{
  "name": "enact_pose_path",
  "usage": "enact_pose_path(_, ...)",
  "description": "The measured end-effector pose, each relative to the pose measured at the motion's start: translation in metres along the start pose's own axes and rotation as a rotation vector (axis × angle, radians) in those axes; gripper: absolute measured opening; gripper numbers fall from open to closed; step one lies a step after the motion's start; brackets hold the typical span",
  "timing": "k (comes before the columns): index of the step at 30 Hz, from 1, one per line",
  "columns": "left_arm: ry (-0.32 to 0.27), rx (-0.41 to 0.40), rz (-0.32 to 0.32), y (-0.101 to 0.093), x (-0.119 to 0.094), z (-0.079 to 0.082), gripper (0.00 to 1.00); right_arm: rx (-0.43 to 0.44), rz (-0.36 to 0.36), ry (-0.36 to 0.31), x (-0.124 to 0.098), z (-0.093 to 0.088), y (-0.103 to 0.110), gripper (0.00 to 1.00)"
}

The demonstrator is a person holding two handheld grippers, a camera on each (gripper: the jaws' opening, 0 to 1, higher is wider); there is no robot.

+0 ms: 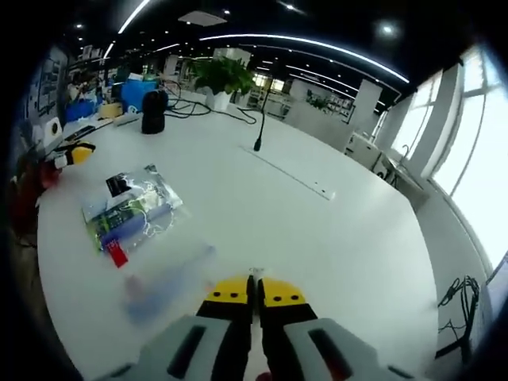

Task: Clip sheet goods on table flip sheet goods clip sheet goods scan sheet goods put sheet goods back to table

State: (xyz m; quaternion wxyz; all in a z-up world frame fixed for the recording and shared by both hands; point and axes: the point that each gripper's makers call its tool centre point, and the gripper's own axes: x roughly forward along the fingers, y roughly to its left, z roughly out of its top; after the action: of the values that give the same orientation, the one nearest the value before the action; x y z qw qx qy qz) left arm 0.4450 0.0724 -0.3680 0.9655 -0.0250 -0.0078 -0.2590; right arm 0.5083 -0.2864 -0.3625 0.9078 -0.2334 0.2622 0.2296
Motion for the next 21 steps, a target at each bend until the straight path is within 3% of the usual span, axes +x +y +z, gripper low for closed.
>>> enact_pose_path(9,0.003,0.002,-0.001,0.002,0.002,0.000,0.02,0.099,-0.008,-0.032,-0.011,0.005,-0.001,0.00)
enact_pose_path(21,0.004,0.005,-0.006,0.003,0.003,-0.001,0.02,0.185,0.015,-0.096,-0.034,0.029,0.006,0.00)
